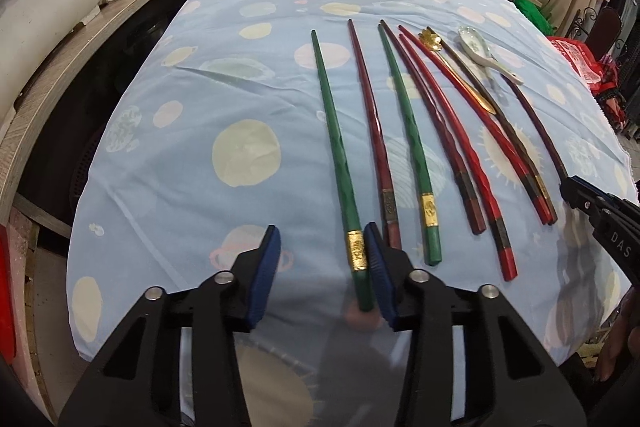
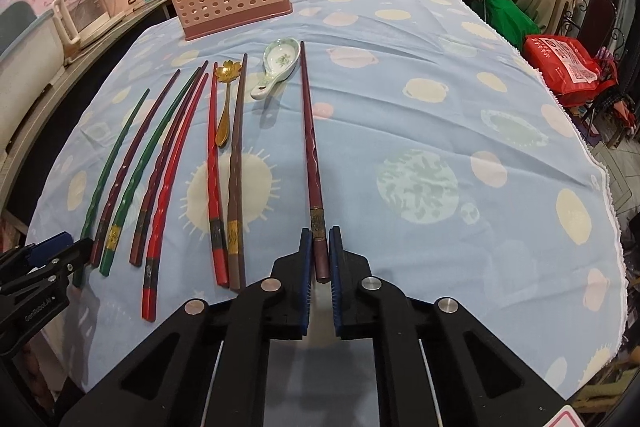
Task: Organize utensils
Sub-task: 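Grasp a green chopstick with the left tool while the right tool grasps a dark red chopstick, then lift both chopsticks and carry them over the pink basket with both tools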
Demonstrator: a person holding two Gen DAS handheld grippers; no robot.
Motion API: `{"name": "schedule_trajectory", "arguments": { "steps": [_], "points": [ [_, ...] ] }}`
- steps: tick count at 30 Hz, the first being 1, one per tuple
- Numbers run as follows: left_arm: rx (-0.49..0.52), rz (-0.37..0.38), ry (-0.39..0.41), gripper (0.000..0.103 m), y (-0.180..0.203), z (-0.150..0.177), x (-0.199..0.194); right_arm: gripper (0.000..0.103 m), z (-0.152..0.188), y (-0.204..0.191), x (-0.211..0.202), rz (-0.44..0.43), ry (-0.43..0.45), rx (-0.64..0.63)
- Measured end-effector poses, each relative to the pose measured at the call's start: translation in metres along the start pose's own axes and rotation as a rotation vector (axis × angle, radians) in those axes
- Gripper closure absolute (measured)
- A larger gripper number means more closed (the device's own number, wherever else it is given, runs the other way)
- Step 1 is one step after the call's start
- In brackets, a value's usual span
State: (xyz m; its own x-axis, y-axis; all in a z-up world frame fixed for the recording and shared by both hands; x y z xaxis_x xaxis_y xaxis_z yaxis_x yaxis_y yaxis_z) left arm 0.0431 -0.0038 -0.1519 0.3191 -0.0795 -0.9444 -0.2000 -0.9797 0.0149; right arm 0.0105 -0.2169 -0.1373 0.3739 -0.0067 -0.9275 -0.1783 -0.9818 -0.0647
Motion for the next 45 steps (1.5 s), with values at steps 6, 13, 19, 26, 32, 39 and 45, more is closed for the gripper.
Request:
{"name": "schedule_trajectory", "arguments": {
  "steps": [6, 13, 19, 26, 32, 39, 45],
  "points": [
    [-0.015, 0.057, 0.004, 0.096, -0.001, 0.002, -0.004, 0.096, 0.006, 0.002, -0.006, -0.028, 0.008, 0.011],
    [-0.038, 0.034, 0.082, 0.096, -0.013, -0.004, -0.032, 0.096, 0.005, 0.008, -0.038, -0.042, 0.071, 0.025],
    [-0.06, 0.054, 0.165, 0.096, -0.024, -0.022, -0.073, 0.096, -0.02, 0.017, -0.087, -0.078, 0.177, 0.045],
    [-0.046, 0.057, 0.313, 0.096, -0.031, -0.078, -0.132, 0.096, -0.083, 0.023, -0.148, -0.09, 0.339, 0.027],
    [-0.026, 0.068, 0.421, 0.096, -0.032, -0.143, -0.169, 0.096, -0.148, 0.019, -0.175, -0.117, 0.419, -0.009],
    [-0.034, 0.069, 0.528, 0.096, -0.034, -0.23, -0.201, 0.096, -0.222, -0.004, -0.198, -0.124, 0.503, -0.061],
    [-0.03, 0.089, 0.635, 0.096, -0.027, -0.305, -0.235, 0.096, -0.306, -0.032, -0.224, -0.129, 0.612, -0.096]
  ]
}}
Point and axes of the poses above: each gripper's, at about its wrist camera, not at the fingertips, and x roughly the way its jaws point, y to its right, z to its underside, the point moved 9 cm from there along x, roughly the way its jaws point, and after that the axes turned 11 degrees about -y, right-handed, at the moved point
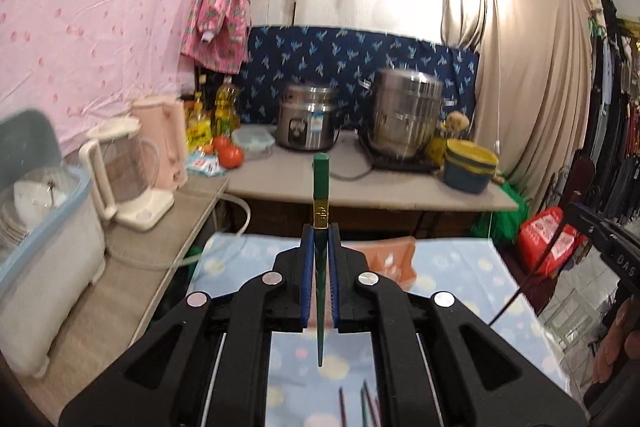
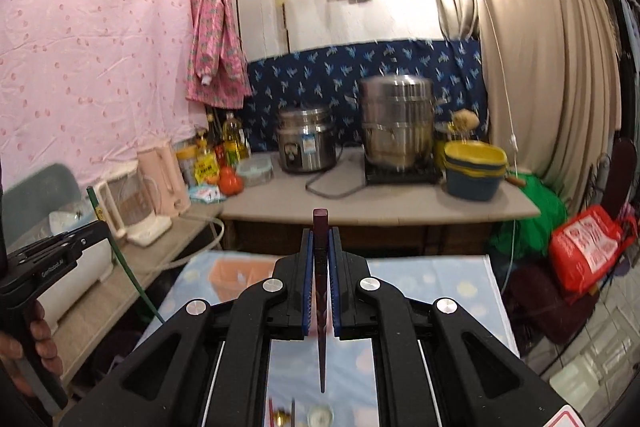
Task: Organize utensils
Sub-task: 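Lift both chopsticks and carry them over the pink basket with both tools, then lower the chopsticks into the pink basket and open both tools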
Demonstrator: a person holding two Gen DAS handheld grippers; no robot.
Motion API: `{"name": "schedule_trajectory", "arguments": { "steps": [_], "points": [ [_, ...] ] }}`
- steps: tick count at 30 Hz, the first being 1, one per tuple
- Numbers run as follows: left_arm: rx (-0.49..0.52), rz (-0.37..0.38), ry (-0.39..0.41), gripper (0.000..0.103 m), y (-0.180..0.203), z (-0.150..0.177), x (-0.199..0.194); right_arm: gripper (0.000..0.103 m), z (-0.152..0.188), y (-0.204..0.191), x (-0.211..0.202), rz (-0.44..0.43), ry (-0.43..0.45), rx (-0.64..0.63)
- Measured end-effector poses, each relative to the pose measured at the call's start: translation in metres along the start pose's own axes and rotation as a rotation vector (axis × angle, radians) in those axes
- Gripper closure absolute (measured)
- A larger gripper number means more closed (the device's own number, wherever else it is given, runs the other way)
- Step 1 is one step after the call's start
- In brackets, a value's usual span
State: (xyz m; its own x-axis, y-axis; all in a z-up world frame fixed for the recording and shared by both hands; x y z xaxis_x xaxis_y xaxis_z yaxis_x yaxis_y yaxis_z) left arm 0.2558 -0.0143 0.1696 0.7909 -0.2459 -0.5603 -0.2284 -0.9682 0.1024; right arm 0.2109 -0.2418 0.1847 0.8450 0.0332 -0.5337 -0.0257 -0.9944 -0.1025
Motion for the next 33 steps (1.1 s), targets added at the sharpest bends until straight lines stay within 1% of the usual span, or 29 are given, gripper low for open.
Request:
{"name": "schedule_trajectory", "arguments": {
  "steps": [2, 5, 7, 10, 13, 16, 20, 21, 22, 23, 24, 25, 26, 27, 29, 31, 33],
  "points": [
    [0.0, 0.004, 0.022, 0.096, 0.003, -0.022, 0.01, 0.096, -0.025, -0.004, 0.015, -0.015, 0.024, 0.005],
    [-0.011, 0.004, 0.051, 0.096, 0.004, -0.05, 0.03, 0.096, -0.053, -0.008, 0.04, -0.022, 0.052, 0.016],
    [-0.018, 0.01, 0.051, 0.096, 0.004, -0.059, 0.045, 0.096, -0.065, -0.009, 0.057, -0.029, 0.06, 0.028],
    [-0.027, 0.011, 0.041, 0.096, 0.002, -0.069, 0.073, 0.096, -0.077, -0.007, 0.089, -0.052, 0.05, 0.057],
    [-0.03, -0.001, 0.024, 0.096, -0.002, -0.063, 0.095, 0.096, -0.073, -0.007, 0.115, -0.056, 0.025, 0.065],
    [-0.042, -0.007, -0.013, 0.096, -0.008, -0.049, 0.119, 0.096, -0.052, -0.008, 0.143, -0.057, -0.029, 0.056],
    [-0.055, -0.022, -0.049, 0.096, -0.018, -0.032, 0.14, 0.096, -0.024, -0.004, 0.169, -0.038, -0.09, 0.038],
    [-0.061, -0.027, -0.058, 0.096, -0.02, -0.027, 0.142, 0.094, -0.019, -0.002, 0.171, -0.021, -0.095, 0.032],
    [-0.066, -0.031, -0.056, 0.095, -0.022, -0.023, 0.143, 0.085, -0.015, 0.002, 0.171, -0.002, -0.09, 0.03],
    [-0.066, -0.039, -0.057, 0.091, -0.024, -0.02, 0.143, 0.078, -0.011, 0.005, 0.169, 0.012, -0.086, 0.028],
    [-0.066, -0.048, -0.06, 0.081, -0.025, -0.016, 0.142, 0.065, -0.009, 0.008, 0.165, 0.022, -0.077, 0.028],
    [-0.071, -0.059, -0.06, 0.073, -0.028, -0.013, 0.14, 0.062, -0.007, 0.01, 0.161, 0.03, -0.068, 0.03],
    [-0.079, -0.065, -0.055, 0.06, -0.03, -0.012, 0.137, 0.062, -0.004, 0.012, 0.156, 0.035, -0.063, 0.028],
    [-0.087, -0.076, -0.047, 0.051, -0.032, -0.008, 0.131, 0.062, -0.001, 0.014, 0.15, 0.04, -0.063, 0.027],
    [-0.086, -0.087, -0.037, 0.048, -0.033, -0.001, 0.121, 0.061, 0.006, 0.018, 0.14, 0.036, -0.067, 0.04],
    [-0.073, -0.095, -0.045, 0.047, -0.033, 0.008, 0.112, 0.061, 0.017, 0.021, 0.131, 0.025, -0.082, 0.055],
    [-0.07, -0.091, -0.055, 0.045, -0.032, 0.024, 0.1, 0.061, 0.033, 0.022, 0.119, 0.019, -0.101, 0.058]
  ]
}}
Point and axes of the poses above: each gripper's, at about its wrist camera, not at the fingertips, and x roughly the way its jaws point, y to its right, z to its underside, the point moved 9 cm from there along x, roughly the way its jaws point, and after that the axes turned 11 degrees about -y, right-handed, at the moved point
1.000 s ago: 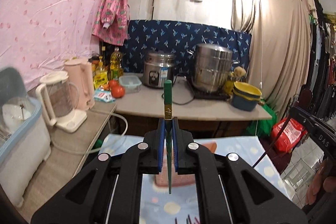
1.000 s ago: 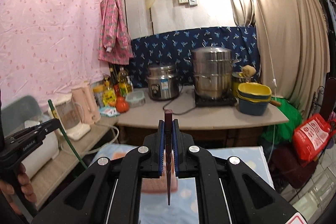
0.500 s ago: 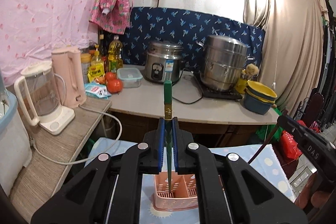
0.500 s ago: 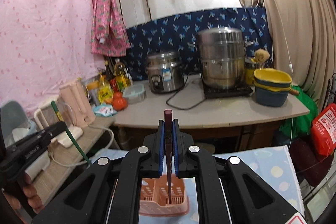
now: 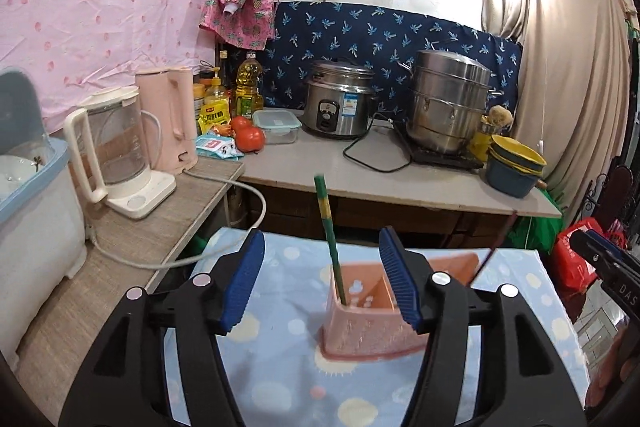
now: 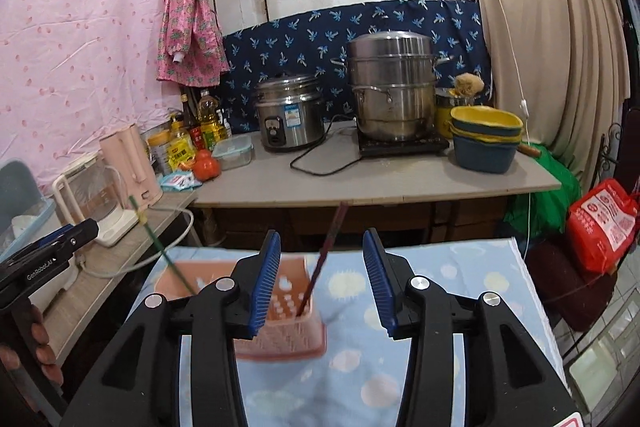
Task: Organize utensils
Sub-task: 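Lower the chopsticks into the pink basket and open both tools, then grasp a dark red chopstick with the left tool while the right tool grasps a brown gold-banded chopstick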
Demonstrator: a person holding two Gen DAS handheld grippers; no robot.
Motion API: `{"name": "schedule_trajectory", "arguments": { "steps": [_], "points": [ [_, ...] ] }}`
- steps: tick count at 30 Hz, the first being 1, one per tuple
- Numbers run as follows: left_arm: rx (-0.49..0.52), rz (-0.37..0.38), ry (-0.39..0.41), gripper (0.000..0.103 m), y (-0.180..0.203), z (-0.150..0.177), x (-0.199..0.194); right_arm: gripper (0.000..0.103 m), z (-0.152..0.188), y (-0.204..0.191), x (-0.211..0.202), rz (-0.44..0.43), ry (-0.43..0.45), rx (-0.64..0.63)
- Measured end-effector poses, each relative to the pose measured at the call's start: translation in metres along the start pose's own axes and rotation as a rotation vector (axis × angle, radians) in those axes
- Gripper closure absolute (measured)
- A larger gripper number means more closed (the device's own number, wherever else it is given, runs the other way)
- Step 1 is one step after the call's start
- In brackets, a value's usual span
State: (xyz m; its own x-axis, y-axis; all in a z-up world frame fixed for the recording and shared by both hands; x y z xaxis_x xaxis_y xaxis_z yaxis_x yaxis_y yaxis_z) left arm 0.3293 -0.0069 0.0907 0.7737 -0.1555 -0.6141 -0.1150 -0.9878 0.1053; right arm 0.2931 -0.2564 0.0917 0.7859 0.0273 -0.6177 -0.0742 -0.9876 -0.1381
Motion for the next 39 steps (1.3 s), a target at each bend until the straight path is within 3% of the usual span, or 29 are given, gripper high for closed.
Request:
{"name": "schedule_trajectory", "arguments": {
  "steps": [8, 16, 23, 31, 37, 39],
  "points": [
    [-0.01, 0.021, -0.118, 0.045, -0.003, 0.091, -0.027, 0.061, 0.098, 0.002, -0.037, 0.02, -0.111, -0.008],
    [-0.008, 0.04, -0.297, 0.045, -0.004, 0.206, -0.037, 0.061, 0.206, 0.012, -0.067, 0.065, -0.249, -0.012],
    [0.043, 0.057, -0.405, 0.045, 0.005, 0.28, -0.052, 0.061, 0.279, 0.016, -0.084, 0.061, -0.348, 0.026],
    [0.081, 0.086, -0.477, 0.046, 0.019, 0.327, -0.065, 0.061, 0.321, 0.008, -0.095, 0.042, -0.391, 0.034],
    [0.103, 0.083, -0.506, 0.054, 0.025, 0.343, -0.061, 0.061, 0.332, 0.003, -0.097, 0.026, -0.408, 0.033],
    [0.109, 0.087, -0.514, 0.063, 0.027, 0.345, -0.059, 0.061, 0.332, 0.0, -0.098, 0.024, -0.406, 0.029]
  ]
}}
Point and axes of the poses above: each gripper's, at about its wrist camera, not at the fingertips, and x roughly the way its jaws point, y to its right, z to its underside, the point moved 9 cm from there along x, roughly the way its jaws point, and after that the axes turned 11 degrees about -y, right-handed, at the moved point
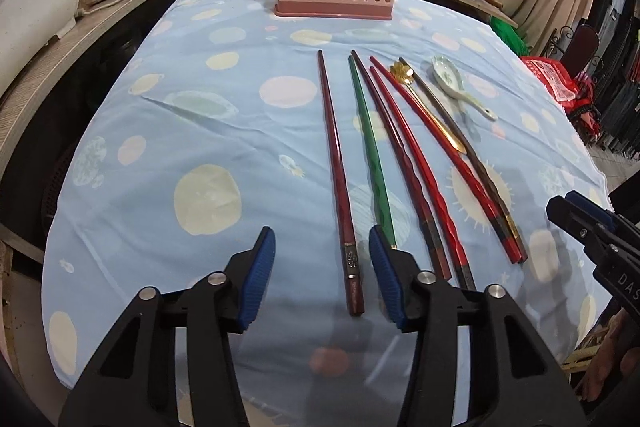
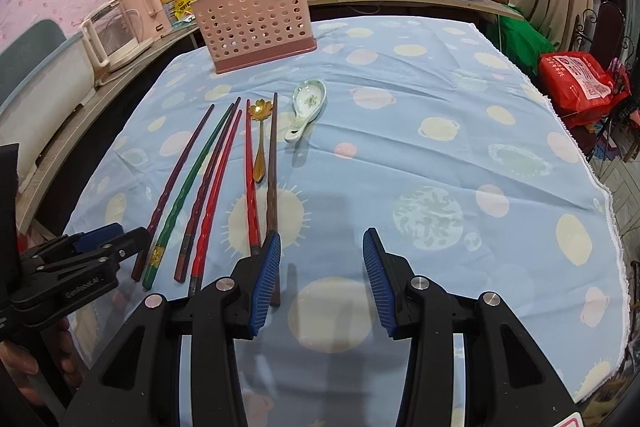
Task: Organize utensils
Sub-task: 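Grasp a dark red chopstick with the left tool while the right tool grasps a brown gold-banded chopstick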
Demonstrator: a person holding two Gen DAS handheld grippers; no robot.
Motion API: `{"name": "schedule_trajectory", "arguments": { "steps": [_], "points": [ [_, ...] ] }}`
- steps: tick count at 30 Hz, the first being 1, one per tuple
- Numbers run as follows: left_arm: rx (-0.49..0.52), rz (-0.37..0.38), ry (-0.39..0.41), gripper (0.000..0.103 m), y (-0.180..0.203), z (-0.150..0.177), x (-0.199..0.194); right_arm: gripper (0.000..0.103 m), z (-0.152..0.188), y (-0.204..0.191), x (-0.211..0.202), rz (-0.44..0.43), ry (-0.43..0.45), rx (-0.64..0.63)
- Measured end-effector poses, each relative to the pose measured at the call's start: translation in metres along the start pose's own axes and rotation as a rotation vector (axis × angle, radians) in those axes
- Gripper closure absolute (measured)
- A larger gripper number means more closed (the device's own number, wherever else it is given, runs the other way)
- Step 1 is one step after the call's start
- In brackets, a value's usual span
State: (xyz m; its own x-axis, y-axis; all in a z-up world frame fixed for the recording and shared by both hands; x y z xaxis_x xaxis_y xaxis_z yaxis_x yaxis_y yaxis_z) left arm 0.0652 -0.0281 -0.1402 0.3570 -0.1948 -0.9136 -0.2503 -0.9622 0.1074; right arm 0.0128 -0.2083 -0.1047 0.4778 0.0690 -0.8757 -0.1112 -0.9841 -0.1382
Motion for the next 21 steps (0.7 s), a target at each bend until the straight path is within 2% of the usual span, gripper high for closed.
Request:
{"name": "schedule_trajectory", "arguments": {
  "steps": [4, 9, 16, 21],
  "points": [
    [0.006, -0.001, -0.01, 0.073, 0.0, 0.004, 0.003, 0.062, 0.001, -0.004, 0.001, -0.007, -0.005, -0.007],
    [0.003, 0.005, -0.011, 0.093, -0.002, 0.006, 0.003, 0.065, 0.002, -0.01, 0.008, -0.016, -0.019, -0.015],
    [-0.008, 0.016, -0.01, 0.095, -0.004, 0.008, 0.004, 0.081, 0.003, -0.019, 0.021, -0.018, -0.045, -0.039],
    [-0.009, 0.013, -0.009, 0.095, -0.004, 0.008, 0.004, 0.085, 0.002, -0.025, 0.028, -0.022, -0.056, -0.055]
  ]
}}
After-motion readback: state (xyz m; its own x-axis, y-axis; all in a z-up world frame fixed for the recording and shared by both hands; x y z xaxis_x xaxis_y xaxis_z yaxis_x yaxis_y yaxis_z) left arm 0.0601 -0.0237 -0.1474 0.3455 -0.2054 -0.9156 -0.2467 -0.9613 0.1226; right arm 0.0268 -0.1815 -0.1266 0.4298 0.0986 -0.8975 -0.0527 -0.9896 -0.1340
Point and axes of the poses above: each gripper's, at about its wrist camera, not at the fingertips, and x roughly the way its jaws point, y to its right, z to its underside, the point moved 9 cm from there along x, roughly the way its jaws point, and after that the axes turned 11 degrees about -y, right-handed, at the moved point
